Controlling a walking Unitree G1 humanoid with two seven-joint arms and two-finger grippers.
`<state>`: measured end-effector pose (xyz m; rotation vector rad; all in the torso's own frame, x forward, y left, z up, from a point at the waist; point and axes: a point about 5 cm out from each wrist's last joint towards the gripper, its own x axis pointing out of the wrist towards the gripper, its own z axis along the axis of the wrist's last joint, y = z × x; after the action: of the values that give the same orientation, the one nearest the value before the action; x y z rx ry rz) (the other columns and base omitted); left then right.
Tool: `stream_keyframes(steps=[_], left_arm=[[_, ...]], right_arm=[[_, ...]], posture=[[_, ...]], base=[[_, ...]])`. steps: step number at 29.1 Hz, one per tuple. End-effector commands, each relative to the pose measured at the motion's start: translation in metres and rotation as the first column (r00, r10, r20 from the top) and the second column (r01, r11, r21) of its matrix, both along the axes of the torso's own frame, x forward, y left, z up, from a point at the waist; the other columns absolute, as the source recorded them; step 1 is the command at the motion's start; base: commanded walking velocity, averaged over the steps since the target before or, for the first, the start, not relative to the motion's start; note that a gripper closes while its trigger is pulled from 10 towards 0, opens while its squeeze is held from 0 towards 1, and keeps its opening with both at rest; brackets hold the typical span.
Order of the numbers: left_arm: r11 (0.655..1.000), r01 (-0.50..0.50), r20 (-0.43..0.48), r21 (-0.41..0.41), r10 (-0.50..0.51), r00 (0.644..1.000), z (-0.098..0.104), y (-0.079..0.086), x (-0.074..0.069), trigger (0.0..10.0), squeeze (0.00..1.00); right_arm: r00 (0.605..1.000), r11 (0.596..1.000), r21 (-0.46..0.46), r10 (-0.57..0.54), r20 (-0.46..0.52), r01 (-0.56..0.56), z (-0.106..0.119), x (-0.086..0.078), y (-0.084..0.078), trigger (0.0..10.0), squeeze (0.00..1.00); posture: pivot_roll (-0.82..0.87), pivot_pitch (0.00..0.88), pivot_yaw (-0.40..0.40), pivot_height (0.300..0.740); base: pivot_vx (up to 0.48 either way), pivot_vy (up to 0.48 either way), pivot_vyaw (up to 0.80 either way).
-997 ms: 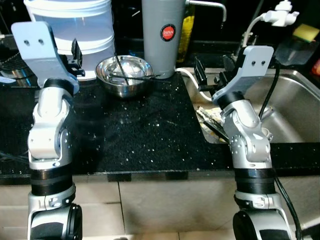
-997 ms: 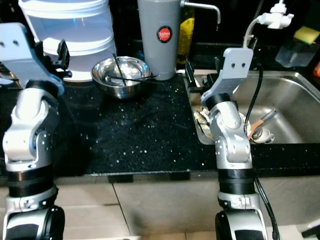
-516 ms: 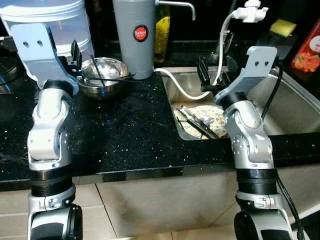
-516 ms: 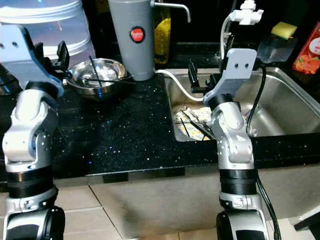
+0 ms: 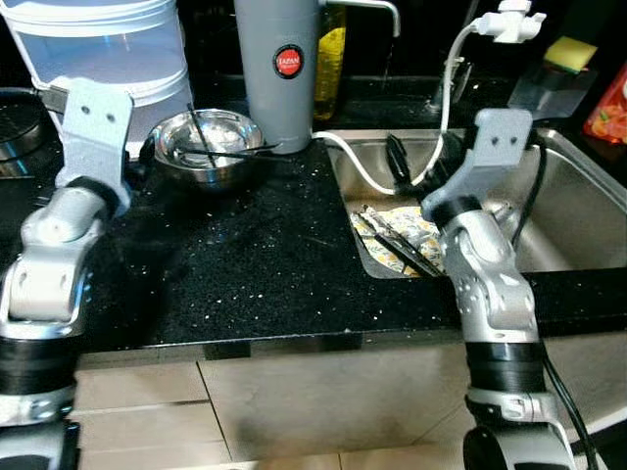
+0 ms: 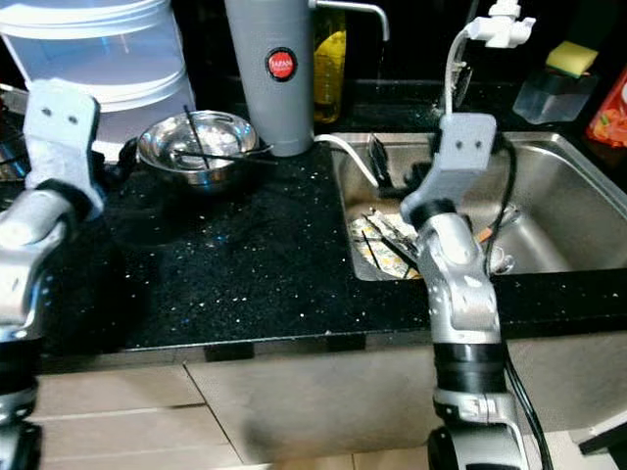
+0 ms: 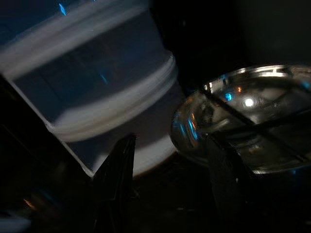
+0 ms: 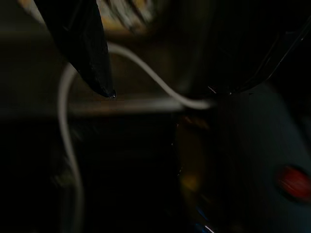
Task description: Kitchen organization
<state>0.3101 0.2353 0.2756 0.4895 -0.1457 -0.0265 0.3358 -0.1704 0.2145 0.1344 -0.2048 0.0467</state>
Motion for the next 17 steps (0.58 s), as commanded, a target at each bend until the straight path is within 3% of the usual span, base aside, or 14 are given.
stream_keyframes(steps=[1, 5, 8, 11, 15, 17], left_arm=[[0.997, 0.041, 0.035, 0.059, -0.043, 0.998, 0.01, -0.007, -0.002, 10.0, 0.0], [0.976, 0.148, 0.026, 0.16, -0.155, 0.988, 0.013, -0.022, 0.012, 10.0, 0.0], [0.965, 0.243, 0.011, 0.099, -0.245, 0.969, 0.012, -0.038, 0.026, 10.0, 0.0], [0.951, 0.295, -0.022, 0.097, -0.294, 0.955, 0.002, -0.051, 0.039, 10.0, 0.0], [0.934, 0.344, -0.05, 0.096, -0.341, 0.939, -0.004, -0.06, 0.044, 10.0, 0.0], [0.882, 0.468, -0.069, 0.059, -0.464, 0.883, -0.003, -0.074, 0.037, 10.0, 0.0]], right_arm=[[1.0, 1.0, 0.005, -0.01, -0.026, 0.01, -0.005, 0.001, 0.0, 10.0, 0.0], [1.0, 0.999, 0.034, -0.012, -0.026, 0.013, -0.006, 0.002, 0.008, 10.0, 0.0], [1.0, 0.998, 0.053, -0.018, -0.005, 0.019, 0.0, 0.002, 0.012, 10.0, 0.0], [0.999, 0.998, 0.053, -0.032, 0.014, 0.031, 0.005, 0.002, 0.01, 10.0, 0.0], [0.998, 0.998, 0.039, -0.048, 0.039, 0.046, 0.011, 0.0, 0.007, 10.0, 0.0], [0.996, 0.997, 0.03, -0.067, 0.058, 0.065, 0.016, -0.003, 0.002, 10.0, 0.0]], posture=[[0.11, 0.021, -0.019, 0.74], [0.12, 0.044, 0.009, 0.74], [0.12, 0.058, 0.023, 0.74], [0.09, 0.078, 0.046, 0.74], [0.07, 0.082, 0.052, 0.74], [0.06, 0.088, 0.058, 0.74]], base=[[0.0, 0.0, 0.0], [0.0, 0.0, 0.0], [0.0, 0.0, 0.0], [0.0, 0.0, 0.0], [0.0, 0.0, 0.0], [0.0, 0.0, 0.0]])
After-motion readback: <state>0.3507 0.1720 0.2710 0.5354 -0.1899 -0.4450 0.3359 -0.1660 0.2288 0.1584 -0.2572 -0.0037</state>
